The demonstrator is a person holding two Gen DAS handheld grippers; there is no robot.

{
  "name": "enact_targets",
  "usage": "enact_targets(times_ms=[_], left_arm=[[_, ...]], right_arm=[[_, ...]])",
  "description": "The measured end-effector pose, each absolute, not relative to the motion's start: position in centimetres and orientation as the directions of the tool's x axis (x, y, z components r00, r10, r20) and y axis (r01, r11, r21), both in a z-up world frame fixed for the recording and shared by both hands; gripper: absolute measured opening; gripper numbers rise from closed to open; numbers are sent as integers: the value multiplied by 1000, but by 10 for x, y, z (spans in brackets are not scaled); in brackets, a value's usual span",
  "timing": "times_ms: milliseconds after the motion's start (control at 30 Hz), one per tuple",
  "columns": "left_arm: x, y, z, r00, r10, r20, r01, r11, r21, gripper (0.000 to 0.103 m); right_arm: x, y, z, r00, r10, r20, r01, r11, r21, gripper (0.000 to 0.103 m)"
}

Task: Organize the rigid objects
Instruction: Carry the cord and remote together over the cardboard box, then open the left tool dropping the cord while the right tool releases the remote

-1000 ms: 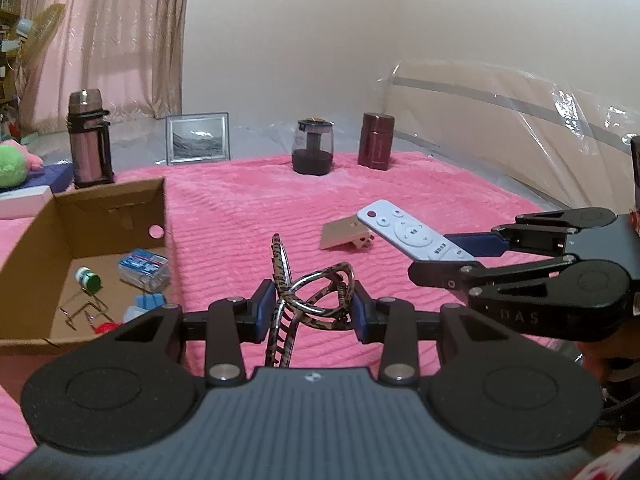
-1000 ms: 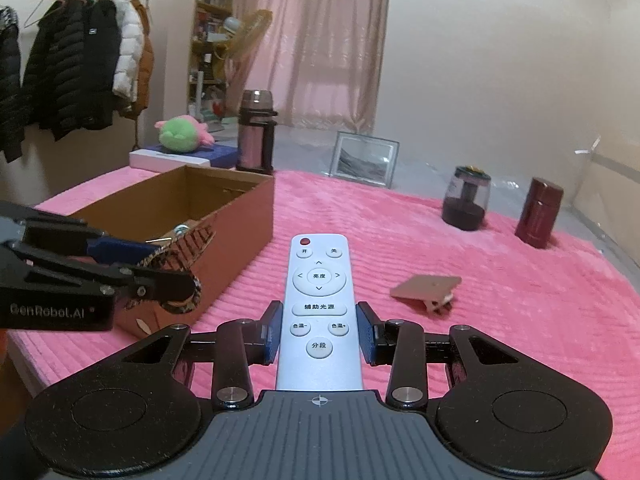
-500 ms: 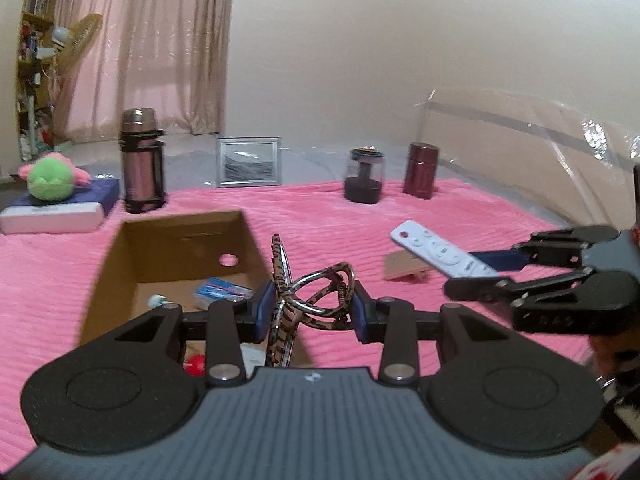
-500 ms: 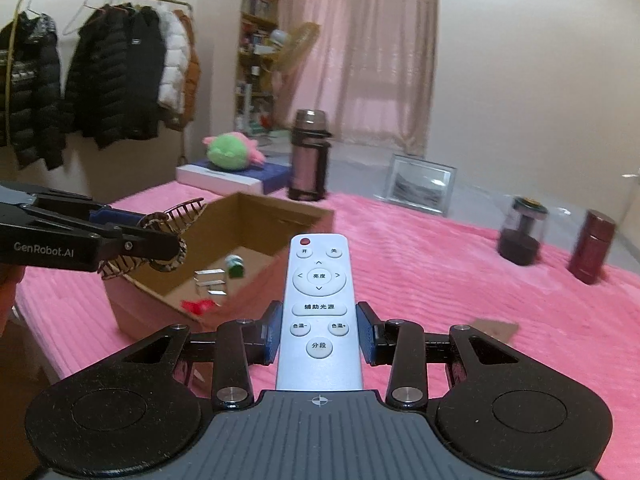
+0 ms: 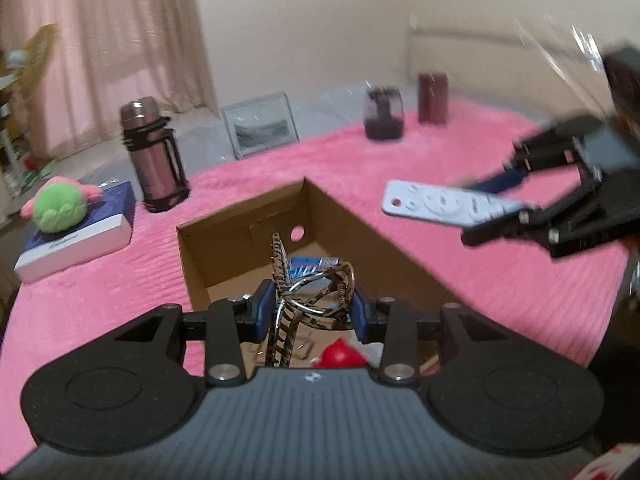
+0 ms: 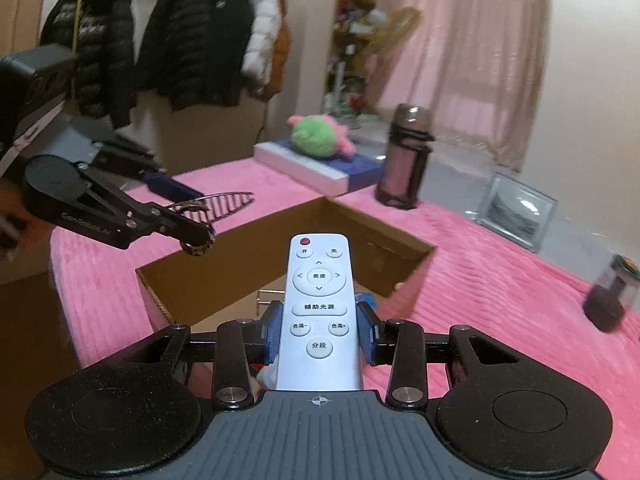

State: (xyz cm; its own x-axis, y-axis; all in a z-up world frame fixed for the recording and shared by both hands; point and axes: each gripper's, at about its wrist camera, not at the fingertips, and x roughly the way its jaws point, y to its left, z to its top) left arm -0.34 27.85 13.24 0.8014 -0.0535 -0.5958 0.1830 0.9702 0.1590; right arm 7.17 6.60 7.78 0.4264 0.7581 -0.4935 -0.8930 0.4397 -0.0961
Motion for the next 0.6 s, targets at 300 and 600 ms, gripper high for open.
enact_targets(times_ms=[300,600], left_arm=[[45,303,99,632,-124,-765,381,910,166,34],[84,309,65,490,-86,-868,394,910,132,34]], right_arm=[[105,132,66,350,707,-614,-935,305,-181,36],[133,181,37,329,622,-711,-944,245,-223,36]])
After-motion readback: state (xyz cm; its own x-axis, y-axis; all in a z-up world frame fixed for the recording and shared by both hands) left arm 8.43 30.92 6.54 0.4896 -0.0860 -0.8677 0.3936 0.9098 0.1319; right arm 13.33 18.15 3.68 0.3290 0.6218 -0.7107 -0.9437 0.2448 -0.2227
